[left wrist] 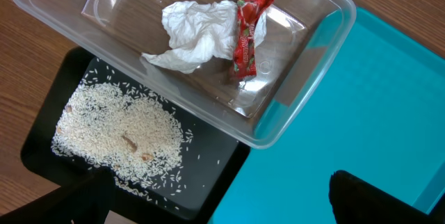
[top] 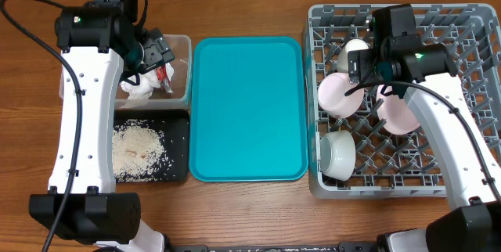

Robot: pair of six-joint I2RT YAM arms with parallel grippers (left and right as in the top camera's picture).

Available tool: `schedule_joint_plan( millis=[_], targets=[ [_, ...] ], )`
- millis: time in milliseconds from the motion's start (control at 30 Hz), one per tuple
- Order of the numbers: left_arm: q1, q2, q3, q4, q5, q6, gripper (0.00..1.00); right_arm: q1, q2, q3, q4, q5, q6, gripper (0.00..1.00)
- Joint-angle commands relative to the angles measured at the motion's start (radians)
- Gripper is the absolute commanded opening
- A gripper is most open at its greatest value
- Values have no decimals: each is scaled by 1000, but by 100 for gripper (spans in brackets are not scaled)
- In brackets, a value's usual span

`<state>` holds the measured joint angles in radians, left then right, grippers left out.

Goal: Sort waste into correct bins and load items into the dishwasher
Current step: 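Stand the plate upright in the rack and open the right gripper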

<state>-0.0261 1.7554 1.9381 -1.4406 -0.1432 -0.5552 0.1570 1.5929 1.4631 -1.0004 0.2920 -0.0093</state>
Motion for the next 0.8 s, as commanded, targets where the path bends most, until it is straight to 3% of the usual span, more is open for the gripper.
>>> schedule_joint_plan(
  millis=[0,367,767],
  targets=[
    [0,-2,7,2,-9,2,100,-1,-6,-3,2,-6,9,100],
    [0,-2,7,2,-9,2,100,-1,-63,-3,1,-6,9,100],
    [0,-2,7,2,-9,2,100,-1,-384,-3,1,-6,8,100]
  ],
)
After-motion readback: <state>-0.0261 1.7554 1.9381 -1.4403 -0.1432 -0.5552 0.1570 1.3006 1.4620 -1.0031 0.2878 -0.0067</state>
